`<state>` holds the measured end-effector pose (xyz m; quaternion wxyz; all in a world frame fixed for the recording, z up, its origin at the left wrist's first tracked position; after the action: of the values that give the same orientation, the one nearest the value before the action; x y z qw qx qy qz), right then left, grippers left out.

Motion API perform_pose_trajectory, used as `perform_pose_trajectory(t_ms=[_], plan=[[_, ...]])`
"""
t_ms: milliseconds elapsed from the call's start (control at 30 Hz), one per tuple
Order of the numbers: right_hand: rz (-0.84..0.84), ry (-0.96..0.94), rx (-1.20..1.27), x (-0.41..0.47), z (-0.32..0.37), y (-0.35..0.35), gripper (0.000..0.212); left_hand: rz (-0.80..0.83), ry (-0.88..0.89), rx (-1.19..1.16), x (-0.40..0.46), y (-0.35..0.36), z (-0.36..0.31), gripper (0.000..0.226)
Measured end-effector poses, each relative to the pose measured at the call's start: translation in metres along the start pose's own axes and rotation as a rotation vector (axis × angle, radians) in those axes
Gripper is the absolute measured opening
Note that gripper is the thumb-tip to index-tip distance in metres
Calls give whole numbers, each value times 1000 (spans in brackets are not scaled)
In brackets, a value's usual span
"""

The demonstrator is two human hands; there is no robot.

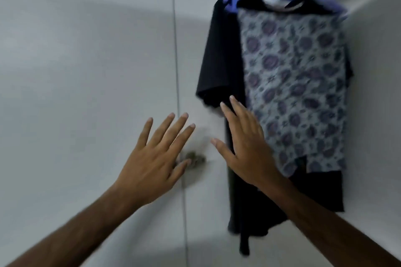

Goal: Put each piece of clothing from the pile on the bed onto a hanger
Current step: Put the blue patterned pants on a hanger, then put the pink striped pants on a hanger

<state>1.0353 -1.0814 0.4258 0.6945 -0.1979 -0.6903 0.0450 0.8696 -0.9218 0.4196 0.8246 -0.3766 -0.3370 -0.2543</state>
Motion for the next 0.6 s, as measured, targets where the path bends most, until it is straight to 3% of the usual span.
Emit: perform_pose_trajectory(t_ms=[233,600], plan=[[426,-125,109,-109,187,97,83,344,-277,-19,-232,-37,36,76],[665,-307,471,-200,502,195,84,705,-572,164,-538,-162,127,78]])
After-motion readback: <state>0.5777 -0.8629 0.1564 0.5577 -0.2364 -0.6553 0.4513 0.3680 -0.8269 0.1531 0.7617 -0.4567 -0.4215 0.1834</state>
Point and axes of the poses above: each hand's wrist, its own x-axis towards the middle knuckle, its own y-axis out of the palm, z = x × y, the point moved 2 cm from there along x, towards the middle knuckle, and after that the axes turned 3 degrees about x, right-handed, at the moved point
